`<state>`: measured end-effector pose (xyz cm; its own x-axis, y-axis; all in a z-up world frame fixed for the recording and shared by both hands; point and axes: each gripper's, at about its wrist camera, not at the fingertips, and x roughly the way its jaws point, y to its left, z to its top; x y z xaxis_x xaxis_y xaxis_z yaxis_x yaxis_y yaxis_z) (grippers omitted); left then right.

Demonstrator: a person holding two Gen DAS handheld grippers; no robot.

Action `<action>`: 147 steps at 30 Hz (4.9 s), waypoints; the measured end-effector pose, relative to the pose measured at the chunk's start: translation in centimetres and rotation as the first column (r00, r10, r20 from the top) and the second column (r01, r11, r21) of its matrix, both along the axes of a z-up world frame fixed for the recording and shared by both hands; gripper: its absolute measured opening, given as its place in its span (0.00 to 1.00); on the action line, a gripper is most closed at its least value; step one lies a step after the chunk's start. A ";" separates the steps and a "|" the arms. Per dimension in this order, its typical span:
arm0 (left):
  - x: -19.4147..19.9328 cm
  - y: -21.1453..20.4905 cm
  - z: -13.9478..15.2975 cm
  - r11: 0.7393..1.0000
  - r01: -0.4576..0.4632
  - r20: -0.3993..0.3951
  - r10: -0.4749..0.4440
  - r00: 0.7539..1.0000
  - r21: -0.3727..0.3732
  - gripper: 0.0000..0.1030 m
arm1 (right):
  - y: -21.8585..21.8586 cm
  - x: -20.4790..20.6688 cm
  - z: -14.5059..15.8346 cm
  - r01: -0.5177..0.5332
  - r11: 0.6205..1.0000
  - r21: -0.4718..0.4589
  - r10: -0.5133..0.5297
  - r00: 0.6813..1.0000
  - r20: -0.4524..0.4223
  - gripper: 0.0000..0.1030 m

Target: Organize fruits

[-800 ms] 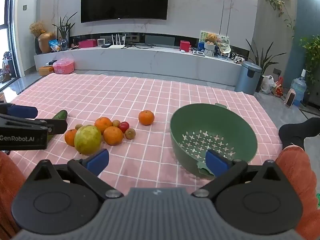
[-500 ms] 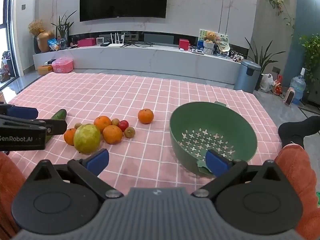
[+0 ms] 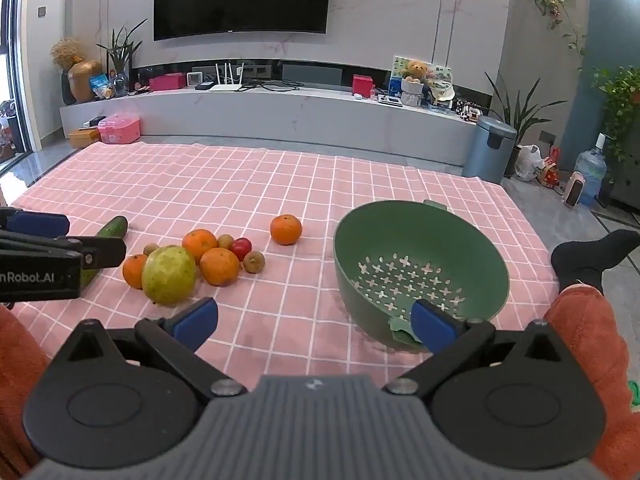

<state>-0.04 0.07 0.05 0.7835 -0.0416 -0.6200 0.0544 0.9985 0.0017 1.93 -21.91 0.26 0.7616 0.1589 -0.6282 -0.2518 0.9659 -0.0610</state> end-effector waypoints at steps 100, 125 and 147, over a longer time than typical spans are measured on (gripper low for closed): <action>6.9 9.2 -2.2 0.974 -0.153 -0.234 0.112 0.966 -0.166 0.54 | 7.0 7.7 -3.6 -0.107 0.974 0.200 0.120 0.991 -0.057 0.95; 12.3 13.5 -8.5 0.932 -0.363 -0.382 0.340 0.859 0.014 0.65 | 10.9 13.1 -9.9 0.064 0.898 0.435 0.131 0.905 -0.404 0.69; 10.5 11.5 -6.8 0.943 -0.329 -0.372 0.293 0.881 -0.037 0.43 | 8.8 11.6 -9.1 0.022 0.871 0.491 0.193 0.903 -0.384 0.59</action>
